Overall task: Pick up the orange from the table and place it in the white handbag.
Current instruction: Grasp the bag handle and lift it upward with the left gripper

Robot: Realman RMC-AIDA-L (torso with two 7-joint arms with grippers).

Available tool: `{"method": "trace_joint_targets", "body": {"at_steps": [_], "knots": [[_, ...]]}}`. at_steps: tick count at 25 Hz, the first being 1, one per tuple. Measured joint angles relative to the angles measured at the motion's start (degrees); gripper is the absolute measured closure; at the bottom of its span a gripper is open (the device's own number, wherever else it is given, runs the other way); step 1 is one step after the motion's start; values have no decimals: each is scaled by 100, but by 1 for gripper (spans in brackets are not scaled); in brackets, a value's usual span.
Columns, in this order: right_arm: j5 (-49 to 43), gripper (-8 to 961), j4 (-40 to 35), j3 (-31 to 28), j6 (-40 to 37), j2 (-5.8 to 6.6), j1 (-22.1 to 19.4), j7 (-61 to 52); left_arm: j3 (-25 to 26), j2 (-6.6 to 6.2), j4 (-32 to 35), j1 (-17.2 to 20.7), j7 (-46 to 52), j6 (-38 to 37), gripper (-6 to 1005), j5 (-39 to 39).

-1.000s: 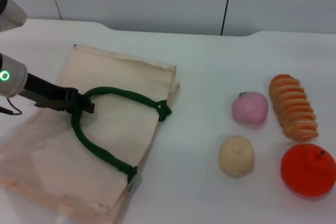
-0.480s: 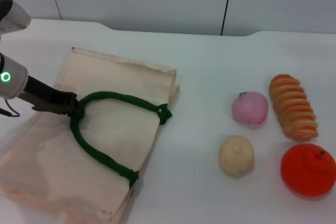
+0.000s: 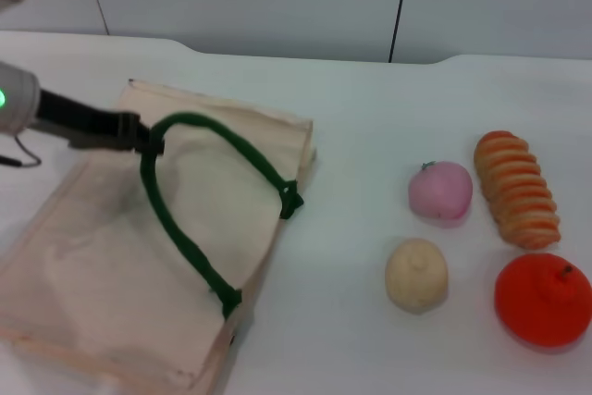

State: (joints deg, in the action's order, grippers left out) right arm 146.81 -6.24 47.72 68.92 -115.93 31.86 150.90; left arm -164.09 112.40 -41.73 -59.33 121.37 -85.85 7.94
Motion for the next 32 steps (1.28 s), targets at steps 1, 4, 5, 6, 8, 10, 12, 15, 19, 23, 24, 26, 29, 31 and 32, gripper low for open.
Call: {"method": "trace_joint_targets", "body": {"at_steps": [1,4,5,6,8,10,12,15,19,23,24,26,29,31,32], "knots": [[-1,73,0,0,0,0,0,0,0,0,-98,-1,-48,-145,877,-140],[-21,73,0,6,0,0,-2,-1,0,-15,-342,-7,-169,-589,878,-548],[-31,73,0,17,0,0,-2,-14,0,-23,-409,-7,-200,-703,878,-665],[-40,73,0,27,0,0,-3,-33,0,-29,-470,-8,-232,-805,878,-774],[-55,73,-2,70,0,2,-4,-167,0,-34,-612,-12,-294,-1047,879,-1010],[-64,74,-34,117,-1,14,-14,-357,0,-35,-782,-21,-346,-1324,879,-1263],[-71,74,-128,212,-1,37,-52,-583,0,-43,-952,-34,-381,-1571,879,-1516],[-126,74,-341,418,1,69,-166,-958,0,-52,-1138,-51,-407,-1868,879,-1844],[-615,74,-682,506,1,158,-302,-1576,1,-98,-1323,-58,-413,-2204,879,-2323],[-1318,74,-1000,489,-1,274,-359,-2242,0,-155,-1352,-35,-375,-2387,880,-2688],[-1500,74,-1086,487,-1,300,-369,-2415,0,-168,-1361,-31,-367,-2418,880,-2738],[-1904,74,-1296,488,-1,339,-403,-2740,1,-181,-1392,-26,-362,-2463,880,-2809],[-2609,74,-1791,482,2,356,-503,-3278,0,-184,-1427,-17,-353,-2488,880,-2880],[-3120,73,-2195,471,22,357,-590,-3658,0,-186,-1427,-14,-351,-2489,880,-2890],[-3358,73,-2387,469,51,358,-628,-3850,0,-190,-1427,-13,-347,-2490,880,-2893]]}}
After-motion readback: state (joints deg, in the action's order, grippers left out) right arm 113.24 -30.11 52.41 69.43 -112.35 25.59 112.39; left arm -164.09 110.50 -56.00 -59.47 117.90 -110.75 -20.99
